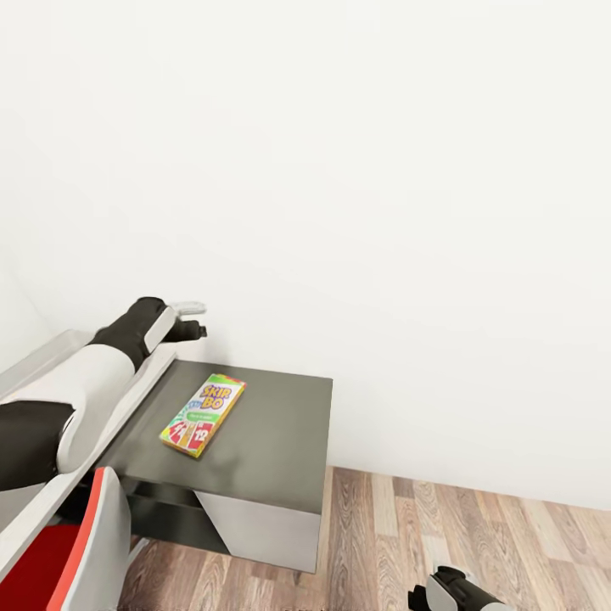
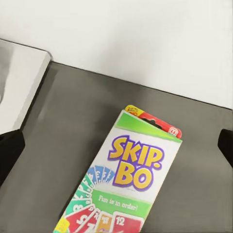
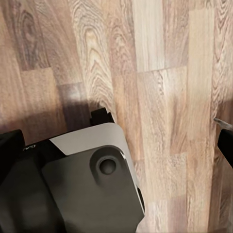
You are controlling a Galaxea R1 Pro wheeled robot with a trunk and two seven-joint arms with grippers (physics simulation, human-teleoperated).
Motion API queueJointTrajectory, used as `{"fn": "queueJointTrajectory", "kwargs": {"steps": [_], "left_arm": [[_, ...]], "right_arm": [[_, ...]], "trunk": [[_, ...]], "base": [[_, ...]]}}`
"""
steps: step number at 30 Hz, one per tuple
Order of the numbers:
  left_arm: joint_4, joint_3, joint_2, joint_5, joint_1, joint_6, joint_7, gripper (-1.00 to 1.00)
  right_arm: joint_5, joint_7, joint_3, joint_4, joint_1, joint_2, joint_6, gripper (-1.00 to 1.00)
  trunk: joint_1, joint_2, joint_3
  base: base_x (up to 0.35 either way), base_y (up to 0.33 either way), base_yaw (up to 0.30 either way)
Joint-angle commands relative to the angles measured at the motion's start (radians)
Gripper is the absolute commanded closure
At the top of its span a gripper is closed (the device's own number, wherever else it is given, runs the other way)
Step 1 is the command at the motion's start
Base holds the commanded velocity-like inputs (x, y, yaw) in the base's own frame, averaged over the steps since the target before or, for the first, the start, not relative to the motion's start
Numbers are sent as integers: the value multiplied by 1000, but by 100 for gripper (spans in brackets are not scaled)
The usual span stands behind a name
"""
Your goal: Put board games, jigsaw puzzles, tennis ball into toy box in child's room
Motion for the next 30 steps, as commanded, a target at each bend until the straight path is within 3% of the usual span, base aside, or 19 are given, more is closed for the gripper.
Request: {"fn": "queueJointTrajectory", "kwargs": {"steps": [1, 4, 9, 18, 30], "left_arm": [[-1, -6, 0, -19, -3, 10, -17, -100], [-1, -6, 0, -64, -23, 38, -81, -100], [-1, -7, 1, -84, -48, 70, -141, -100], [-1, -10, 0, -111, -55, 81, -160, -100], [-1, -16, -2, -119, -55, 82, -162, -100]], "right_arm": [[-7, -4, 4, -3, 0, 0, 6, -100], [-7, -4, 4, -3, 3, 0, 5, -100], [-9, -4, 2, -3, 13, -1, 4, -100], [-10, -4, -1, -5, 21, -3, -10, -100], [-24, 0, -4, -9, 21, -40, -40, -100]], "trunk": [[1, -2, -4], [1, -2, -9], [1, -2, -17], [1, -2, -29], [1, -2, -29]], "base": [[0, 0, 0], [0, 0, 0], [0, 0, 0], [0, 0, 0], [0, 0, 0]]}}
